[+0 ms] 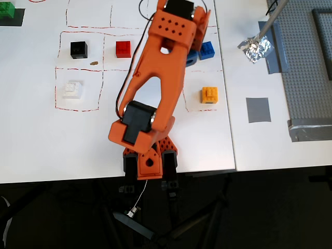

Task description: Grab the block and put it in the grey marker

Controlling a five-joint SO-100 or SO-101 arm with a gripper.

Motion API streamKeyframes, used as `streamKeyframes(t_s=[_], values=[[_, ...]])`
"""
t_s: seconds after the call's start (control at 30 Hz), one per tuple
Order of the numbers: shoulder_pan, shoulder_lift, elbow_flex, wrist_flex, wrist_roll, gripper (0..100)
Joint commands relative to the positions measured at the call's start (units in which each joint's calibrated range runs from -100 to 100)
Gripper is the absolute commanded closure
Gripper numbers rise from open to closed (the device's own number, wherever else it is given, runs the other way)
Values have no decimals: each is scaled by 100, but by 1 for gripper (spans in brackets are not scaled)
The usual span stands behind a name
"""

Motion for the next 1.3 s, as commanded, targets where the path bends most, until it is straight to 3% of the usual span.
streamKeyframes(t_s=[0.0, 0.63, 0.93, 1.27], values=[[924, 104, -611, -20, 396, 100], [4489, 2930, -2008, -1946, 1646, 100], [5327, 3896, -2887, -2273, 2042, 100], [5662, 4120, -2697, -2273, 2183, 100]])
